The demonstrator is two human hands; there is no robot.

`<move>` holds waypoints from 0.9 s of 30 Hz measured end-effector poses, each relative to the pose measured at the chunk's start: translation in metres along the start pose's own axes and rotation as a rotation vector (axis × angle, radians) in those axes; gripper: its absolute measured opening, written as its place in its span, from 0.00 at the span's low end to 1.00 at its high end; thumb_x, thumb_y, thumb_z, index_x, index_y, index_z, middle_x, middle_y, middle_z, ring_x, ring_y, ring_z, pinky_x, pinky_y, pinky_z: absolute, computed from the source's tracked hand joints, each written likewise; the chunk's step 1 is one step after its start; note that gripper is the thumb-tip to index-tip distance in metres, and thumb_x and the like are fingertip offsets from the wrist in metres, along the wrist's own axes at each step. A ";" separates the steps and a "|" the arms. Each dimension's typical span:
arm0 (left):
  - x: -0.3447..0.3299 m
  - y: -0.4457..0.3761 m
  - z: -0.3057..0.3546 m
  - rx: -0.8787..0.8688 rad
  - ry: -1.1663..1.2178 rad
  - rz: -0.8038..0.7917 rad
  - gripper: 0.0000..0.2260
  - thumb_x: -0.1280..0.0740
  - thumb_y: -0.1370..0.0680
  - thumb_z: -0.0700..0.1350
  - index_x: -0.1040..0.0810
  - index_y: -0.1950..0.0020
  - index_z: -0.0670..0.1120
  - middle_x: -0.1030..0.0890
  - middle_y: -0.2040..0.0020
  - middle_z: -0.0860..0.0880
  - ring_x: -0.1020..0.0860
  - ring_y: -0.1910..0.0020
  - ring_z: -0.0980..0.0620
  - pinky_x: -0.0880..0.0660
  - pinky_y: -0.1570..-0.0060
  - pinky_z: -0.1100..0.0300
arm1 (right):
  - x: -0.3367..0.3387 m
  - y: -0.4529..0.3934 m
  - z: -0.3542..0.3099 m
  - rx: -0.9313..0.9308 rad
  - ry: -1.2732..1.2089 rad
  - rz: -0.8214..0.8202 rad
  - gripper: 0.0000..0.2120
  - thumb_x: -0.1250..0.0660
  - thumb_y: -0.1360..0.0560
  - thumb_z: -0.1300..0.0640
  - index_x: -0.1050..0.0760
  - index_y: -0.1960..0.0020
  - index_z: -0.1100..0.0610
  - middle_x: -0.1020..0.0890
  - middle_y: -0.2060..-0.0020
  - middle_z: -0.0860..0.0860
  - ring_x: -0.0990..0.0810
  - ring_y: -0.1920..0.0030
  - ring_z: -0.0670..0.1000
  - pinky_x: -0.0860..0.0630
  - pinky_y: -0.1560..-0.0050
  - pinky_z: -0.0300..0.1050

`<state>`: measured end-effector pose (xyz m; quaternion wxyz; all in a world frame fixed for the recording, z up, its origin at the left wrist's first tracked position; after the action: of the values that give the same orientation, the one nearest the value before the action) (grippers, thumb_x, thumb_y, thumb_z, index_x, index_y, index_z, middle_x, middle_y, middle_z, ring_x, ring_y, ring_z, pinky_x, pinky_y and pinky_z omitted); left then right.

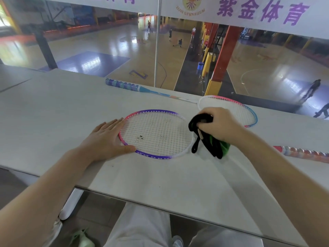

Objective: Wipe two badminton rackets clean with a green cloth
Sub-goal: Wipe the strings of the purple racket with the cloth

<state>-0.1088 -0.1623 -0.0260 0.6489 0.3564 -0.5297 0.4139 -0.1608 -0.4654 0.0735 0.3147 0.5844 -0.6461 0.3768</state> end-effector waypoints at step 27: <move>0.005 0.001 0.000 0.026 0.007 0.020 0.62 0.59 0.46 0.86 0.54 0.19 0.53 0.50 0.20 0.56 0.52 0.22 0.59 0.59 0.24 0.57 | -0.077 -0.039 -0.009 0.220 0.403 -0.203 0.25 0.32 0.28 0.67 0.25 0.33 0.52 0.21 0.41 0.49 0.22 0.42 0.52 0.23 0.44 0.47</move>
<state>-0.1089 -0.1610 -0.0215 0.6420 0.3581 -0.5253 0.4285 -0.1136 -0.4192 0.0174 0.4078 0.5901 -0.4636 0.5201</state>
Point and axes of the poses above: each hand's wrist, its own y-axis away from the middle knuckle, its own x-axis out of the back of the hand, z = x × y, the point moved 10 cm from there along -y, towards the middle knuckle
